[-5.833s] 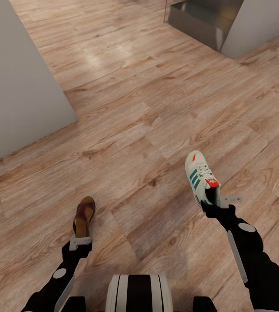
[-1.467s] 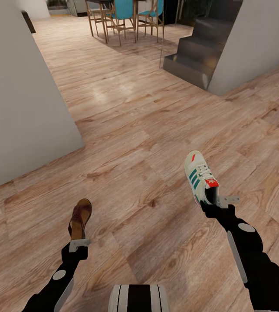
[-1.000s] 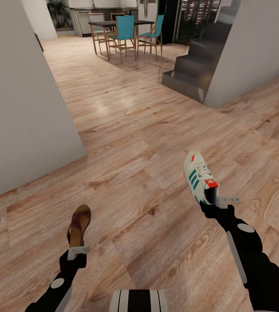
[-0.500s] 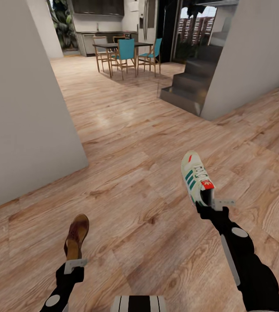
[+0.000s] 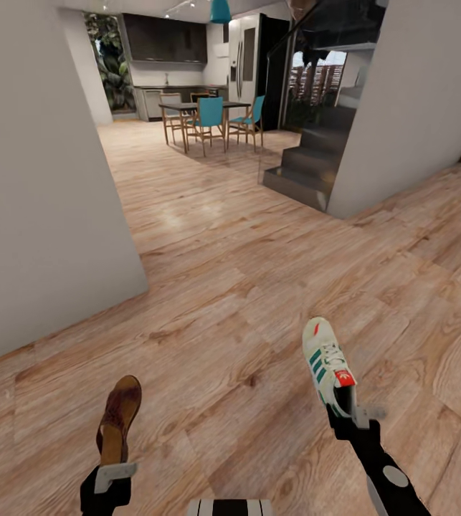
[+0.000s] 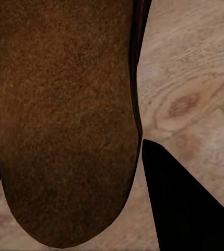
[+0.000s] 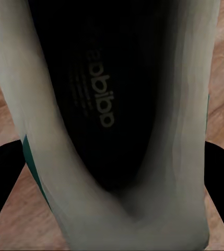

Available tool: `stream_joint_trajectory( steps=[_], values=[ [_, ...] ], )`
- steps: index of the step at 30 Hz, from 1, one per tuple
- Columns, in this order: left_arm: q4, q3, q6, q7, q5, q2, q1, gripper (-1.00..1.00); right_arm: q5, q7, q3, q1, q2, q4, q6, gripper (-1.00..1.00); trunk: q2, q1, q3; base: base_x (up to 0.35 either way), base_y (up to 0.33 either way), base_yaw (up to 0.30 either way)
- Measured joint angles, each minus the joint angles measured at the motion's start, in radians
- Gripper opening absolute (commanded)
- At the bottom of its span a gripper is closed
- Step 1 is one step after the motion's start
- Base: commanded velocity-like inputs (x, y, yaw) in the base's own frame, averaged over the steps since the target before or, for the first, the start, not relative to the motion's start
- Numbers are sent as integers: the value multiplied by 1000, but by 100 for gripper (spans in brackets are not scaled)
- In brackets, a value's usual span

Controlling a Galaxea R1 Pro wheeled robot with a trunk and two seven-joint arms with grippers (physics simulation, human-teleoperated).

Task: Pick up the two gym shoes and the two sandals from the corridor floor and place them onto the hallstand (shoe rack) in the corridor, making sure they are on the rack and not on the floor. Arrange them so the two gym shoes are next to each other and the two sandals are next to each other.

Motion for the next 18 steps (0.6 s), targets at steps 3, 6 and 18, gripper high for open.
stream_joint_trajectory(
  steps=[3,6,18],
  values=[
    [2,0,-6,0,-1,0,4,-100,0,-1,-2,20,-1,79,-92,-100,1,-1,16,0,0,0],
    [13,-1,-9,0,-2,-2,8,-100,1,-2,-2,37,-2,162,-186,-100,1,-3,33,0,0,0],
    [48,0,-22,0,0,-2,11,-100,-2,-12,-1,51,-3,357,-316,-100,31,-22,95,0,0,0]
  ],
)
